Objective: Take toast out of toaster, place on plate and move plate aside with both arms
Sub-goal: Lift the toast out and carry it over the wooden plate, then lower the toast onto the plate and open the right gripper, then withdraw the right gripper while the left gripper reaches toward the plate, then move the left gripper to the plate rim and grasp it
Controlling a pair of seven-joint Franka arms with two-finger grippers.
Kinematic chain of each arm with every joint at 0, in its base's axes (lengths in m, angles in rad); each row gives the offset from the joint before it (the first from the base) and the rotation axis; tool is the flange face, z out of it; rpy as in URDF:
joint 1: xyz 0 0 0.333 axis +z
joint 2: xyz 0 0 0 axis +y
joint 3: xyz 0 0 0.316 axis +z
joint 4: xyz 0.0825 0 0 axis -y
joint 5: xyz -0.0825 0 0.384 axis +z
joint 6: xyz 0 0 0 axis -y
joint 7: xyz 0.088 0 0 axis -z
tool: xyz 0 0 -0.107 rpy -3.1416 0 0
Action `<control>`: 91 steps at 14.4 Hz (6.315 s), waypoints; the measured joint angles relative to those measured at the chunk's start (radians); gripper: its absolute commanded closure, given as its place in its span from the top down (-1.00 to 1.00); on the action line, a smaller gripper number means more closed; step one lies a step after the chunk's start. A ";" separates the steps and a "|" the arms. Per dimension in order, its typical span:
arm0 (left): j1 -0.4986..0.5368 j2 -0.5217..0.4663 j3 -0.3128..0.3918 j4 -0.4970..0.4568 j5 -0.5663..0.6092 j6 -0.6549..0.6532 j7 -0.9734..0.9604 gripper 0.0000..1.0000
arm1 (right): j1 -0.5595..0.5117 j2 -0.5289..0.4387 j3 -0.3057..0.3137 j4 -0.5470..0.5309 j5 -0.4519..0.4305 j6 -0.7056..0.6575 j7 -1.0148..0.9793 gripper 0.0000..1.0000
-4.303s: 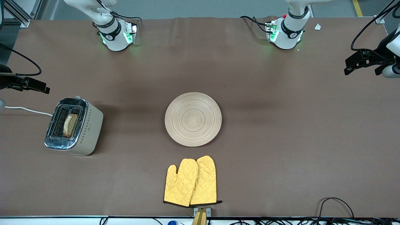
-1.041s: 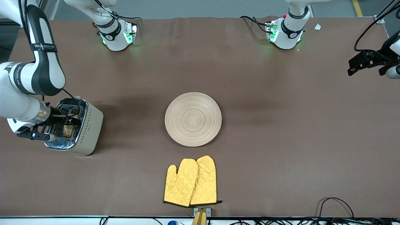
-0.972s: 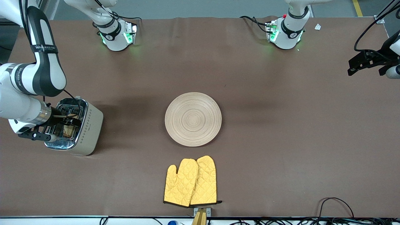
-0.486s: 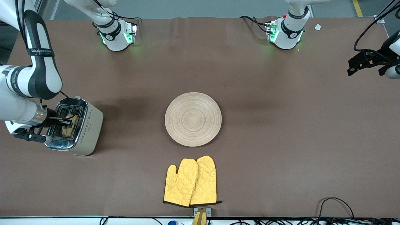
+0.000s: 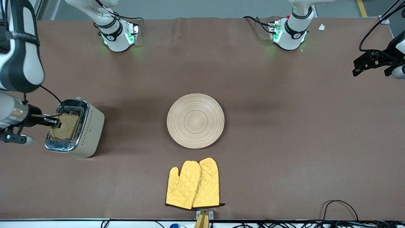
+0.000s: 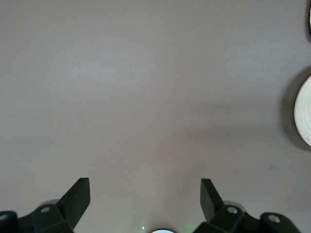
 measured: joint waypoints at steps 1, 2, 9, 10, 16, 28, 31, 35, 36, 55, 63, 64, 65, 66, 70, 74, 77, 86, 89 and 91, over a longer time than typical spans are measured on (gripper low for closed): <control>0.000 0.000 0.000 0.000 0.000 0.000 0.000 1.00 | 0.037 -0.010 0.003 0.061 -0.017 -0.069 0.020 -0.97; 0.000 0.000 0.000 0.000 0.000 0.000 0.000 1.00 | 0.087 -0.018 0.007 0.116 -0.056 -0.133 0.045 -0.97; 0.000 0.000 0.000 0.001 0.000 0.000 0.000 1.00 | 0.484 0.070 0.018 0.160 -0.054 -0.106 0.468 -1.00; 0.000 0.000 0.000 0.001 0.000 0.000 0.000 1.00 | 0.496 0.105 0.018 0.153 0.040 -0.053 0.520 -1.00; 0.001 0.004 0.000 -0.001 0.000 -0.003 0.000 1.00 | 0.512 0.194 0.009 -0.030 0.719 0.375 0.553 -1.00; 0.000 0.013 0.000 -0.015 0.000 -0.013 0.000 1.00 | 0.597 0.274 0.000 -0.228 1.209 0.593 -0.169 -1.00; -0.001 0.013 -0.001 -0.017 0.000 -0.015 0.000 1.00 | 0.581 0.294 0.000 -0.229 1.212 0.591 -0.280 -1.00; -0.001 0.013 -0.001 -0.017 0.000 -0.015 0.000 1.00 | 0.566 0.322 -0.001 -0.234 1.213 0.580 -0.330 -0.64; -0.001 0.013 -0.001 -0.017 0.000 -0.015 0.000 1.00 | 0.558 0.325 -0.001 -0.240 1.213 0.573 -0.334 -0.08; -0.002 0.025 -0.004 -0.018 0.000 -0.015 0.000 1.00 | 0.359 0.234 -0.030 -0.238 1.135 0.213 -0.232 1.00; -0.003 0.126 -0.009 -0.036 -0.209 -0.004 0.000 1.00 | 0.323 0.129 -0.204 -0.135 0.654 0.023 -0.233 1.00; -0.003 0.163 -0.009 -0.037 -0.243 0.015 0.000 1.00 | 0.322 0.098 -0.243 -0.109 0.590 -0.010 -0.233 1.00; -0.003 0.200 -0.009 -0.038 -0.287 0.036 0.000 1.00 | 0.320 0.061 -0.271 -0.092 0.519 -0.027 -0.233 1.00; -0.003 0.234 -0.009 -0.040 -0.343 0.058 0.002 1.00 | 0.319 0.020 -0.287 -0.083 0.438 -0.035 -0.233 1.00; -0.002 0.339 -0.009 -0.049 -0.448 0.154 0.105 1.00 | 0.322 -0.077 -0.288 0.001 0.138 -0.042 -0.232 1.00; -0.002 0.444 -0.009 -0.058 -0.584 0.260 0.249 1.00 | 0.317 -0.085 -0.296 0.118 0.049 -0.114 -0.231 1.00; -0.011 0.504 -0.019 -0.066 -0.665 0.347 0.304 0.99 | 0.307 -0.124 -0.310 0.134 0.035 -0.137 -0.230 1.00; -0.020 0.604 -0.040 -0.165 -1.014 0.454 0.671 0.95 | 0.304 -0.214 -0.315 0.135 -0.022 -0.241 -0.156 1.00; -0.056 0.651 -0.041 -0.219 -1.179 0.505 0.838 0.91 | 0.304 -0.213 -0.312 0.135 -0.021 -0.239 -0.156 1.00; -0.088 0.670 -0.043 -0.250 -1.279 0.514 0.895 0.86 | 0.304 -0.212 -0.311 0.135 -0.021 -0.240 -0.155 1.00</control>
